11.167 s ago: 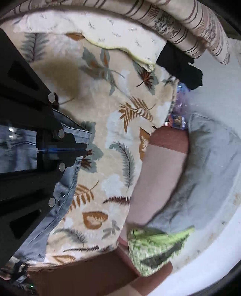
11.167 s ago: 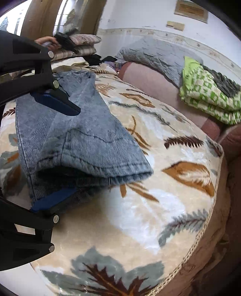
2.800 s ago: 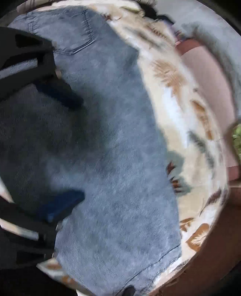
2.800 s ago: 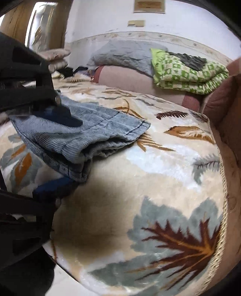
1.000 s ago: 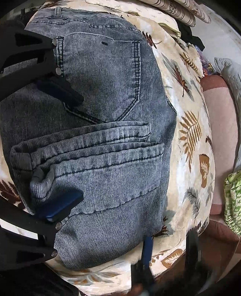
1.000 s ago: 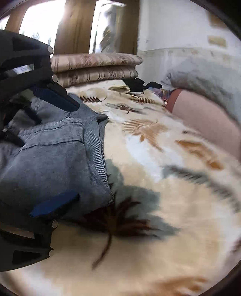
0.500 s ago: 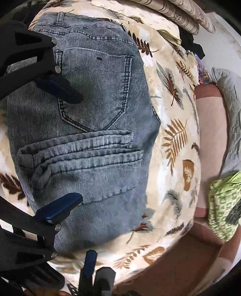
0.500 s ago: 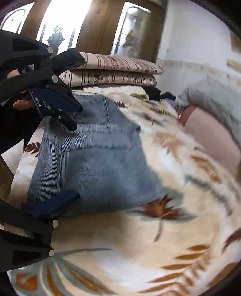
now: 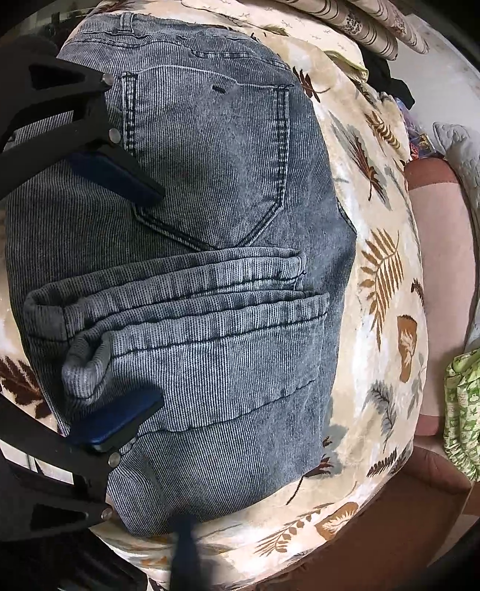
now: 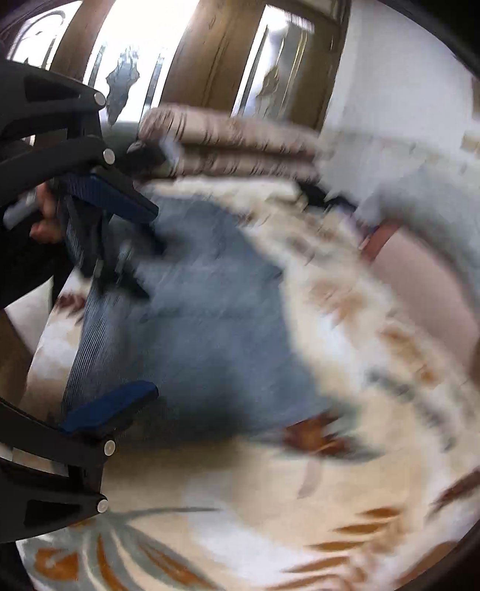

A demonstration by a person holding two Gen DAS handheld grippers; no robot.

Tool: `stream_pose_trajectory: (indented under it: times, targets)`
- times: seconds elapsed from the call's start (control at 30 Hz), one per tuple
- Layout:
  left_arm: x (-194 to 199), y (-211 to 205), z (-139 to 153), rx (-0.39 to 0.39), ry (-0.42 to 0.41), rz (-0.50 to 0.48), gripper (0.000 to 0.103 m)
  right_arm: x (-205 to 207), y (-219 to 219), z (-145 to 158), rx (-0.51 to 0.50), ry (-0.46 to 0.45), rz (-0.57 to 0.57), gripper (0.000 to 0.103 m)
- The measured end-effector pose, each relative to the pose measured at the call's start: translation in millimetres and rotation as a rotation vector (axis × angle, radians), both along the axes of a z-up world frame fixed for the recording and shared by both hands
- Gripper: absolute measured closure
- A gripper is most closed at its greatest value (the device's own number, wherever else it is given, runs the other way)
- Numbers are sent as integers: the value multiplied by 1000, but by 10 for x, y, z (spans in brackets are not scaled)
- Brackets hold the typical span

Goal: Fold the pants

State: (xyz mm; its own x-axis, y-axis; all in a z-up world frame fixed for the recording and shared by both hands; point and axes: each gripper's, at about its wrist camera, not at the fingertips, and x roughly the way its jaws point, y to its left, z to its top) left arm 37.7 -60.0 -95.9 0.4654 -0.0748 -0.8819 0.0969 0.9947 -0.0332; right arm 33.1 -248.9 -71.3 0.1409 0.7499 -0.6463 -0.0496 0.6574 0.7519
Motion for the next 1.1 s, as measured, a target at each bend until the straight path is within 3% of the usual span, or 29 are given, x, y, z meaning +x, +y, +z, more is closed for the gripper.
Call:
stream_pose_trajectory:
  times: [0.03,0.23,0.3,0.37,0.43,0.57,0.67,0.73,0.83,0.87,0.93,1.1]
  targets:
    - [-19,-3,10,1,2,-3,3,-6,11,-77,1,-2,0,13]
    - [-12,-10,12,-8,-6,-4,3,-91,13,454,-9,-125,13,14]
    - [-9,-10,12,-11,-6,-3,3,-158,57,330,8,-112,39,13]
    - [-8,-19,8,3,-3,-14,3,-173,125,45,-71,-48,41,13]
    - [-18,10,28,-17,-1,-15,4,-207,46,111,-45,-64,11,14]
    - [-8,53,77,-39,2,9,4,-188,-12,452,-98,-158,-7,14]
    - [-27,99,140,-79,-7,-10,4,-117,-69,535,-58,-174,-49,14]
    - [-42,149,194,-76,-21,-2,4,-98,-62,463,-35,-152,-52,14]
    - [-37,233,223,-81,-21,22,4,-32,70,75,-97,-43,-14,14]
    - [-39,258,232,-83,-21,27,4,-38,68,54,-98,-54,-19,14]
    - [-67,327,271,-80,-32,38,4,-38,72,224,-115,-75,-15,14]
    - [-95,507,344,-90,-48,82,4,156,174,745,-148,-227,9,14]
